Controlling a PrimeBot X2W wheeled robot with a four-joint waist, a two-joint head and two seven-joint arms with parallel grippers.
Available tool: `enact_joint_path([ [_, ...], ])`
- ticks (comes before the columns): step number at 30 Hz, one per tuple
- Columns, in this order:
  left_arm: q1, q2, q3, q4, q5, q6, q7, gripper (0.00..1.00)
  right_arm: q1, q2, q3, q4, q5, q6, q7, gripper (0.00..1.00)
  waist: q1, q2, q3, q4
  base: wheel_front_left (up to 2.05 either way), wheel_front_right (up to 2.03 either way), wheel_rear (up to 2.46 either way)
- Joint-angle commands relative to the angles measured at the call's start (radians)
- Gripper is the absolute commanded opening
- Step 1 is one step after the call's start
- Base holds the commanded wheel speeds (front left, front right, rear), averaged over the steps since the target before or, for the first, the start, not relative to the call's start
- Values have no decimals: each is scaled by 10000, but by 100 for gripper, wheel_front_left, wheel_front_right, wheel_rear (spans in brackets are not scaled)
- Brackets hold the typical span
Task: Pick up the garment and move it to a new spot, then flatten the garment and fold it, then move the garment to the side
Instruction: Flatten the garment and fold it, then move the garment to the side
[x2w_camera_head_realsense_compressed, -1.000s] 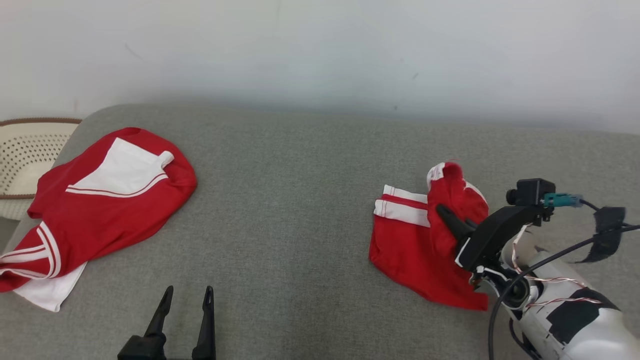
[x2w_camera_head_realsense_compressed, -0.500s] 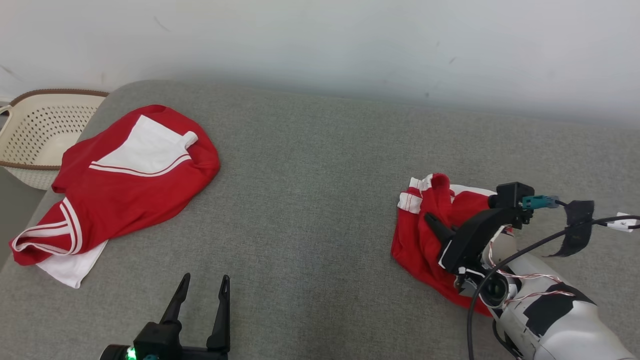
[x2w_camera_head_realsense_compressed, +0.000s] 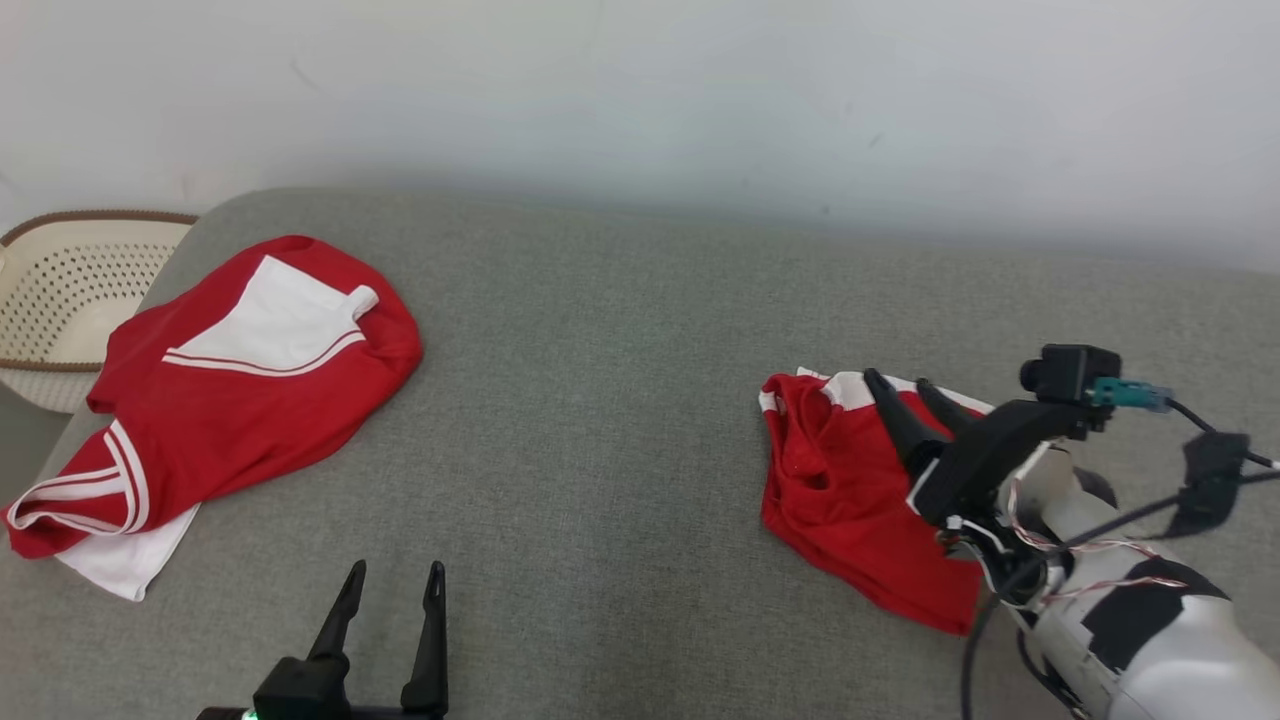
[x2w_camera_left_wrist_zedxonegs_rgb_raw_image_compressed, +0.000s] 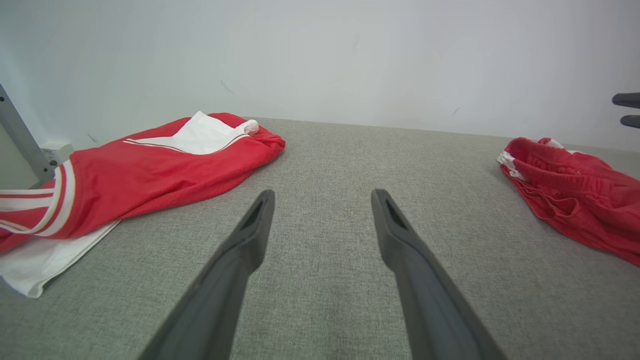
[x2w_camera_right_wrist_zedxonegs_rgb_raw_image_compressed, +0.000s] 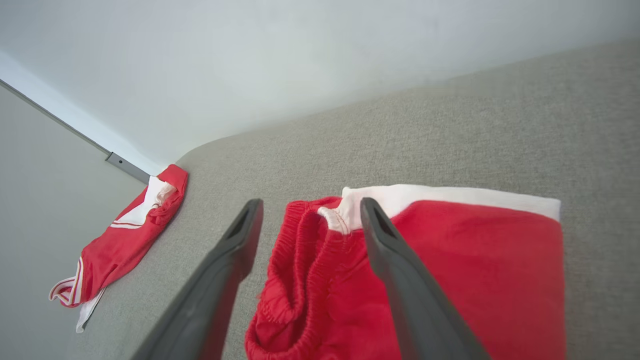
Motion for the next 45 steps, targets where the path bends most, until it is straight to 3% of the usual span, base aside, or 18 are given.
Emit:
enact_joint_path([
  [1,169,43,75,-10,17,10,-41,100,244,-233,36,-142,-62,-10,-239,100,-1,0,-102,-112,0,0,0],
  [11,505,116,335,-345,163,113,-42,100,696,-1474,-60,-84,-263,-10,-723,100,-1,0,-160,-568,0,0,0],
  [37,175,12,135,-257,151,30,-42,100,948,-518,385,1446,694,-11,1095,100,-1,0,278,-203,0,0,0],
  [38,175,10,138,-267,153,27,-42,100,944,-446,424,1457,714,-11,1171,93,-1,0,296,-199,0,0,0],
  [39,179,10,144,-279,156,28,-42,100,943,-367,459,1421,776,-9,1232,44,-1,0,313,-200,0,0,0],
  [40,178,8,147,-289,159,31,-42,100,922,-318,473,1383,805,-9,1238,26,-1,0,334,-202,0,0,0],
  [41,170,5,148,-293,158,35,-42,100,895,-313,497,1367,822,-9,1228,0,-1,0,359,-208,0,0,0],
  [45,121,-7,137,-304,141,64,-42,100,667,-444,614,1347,735,-9,1086,0,-1,0,433,-245,0,0,0],
])
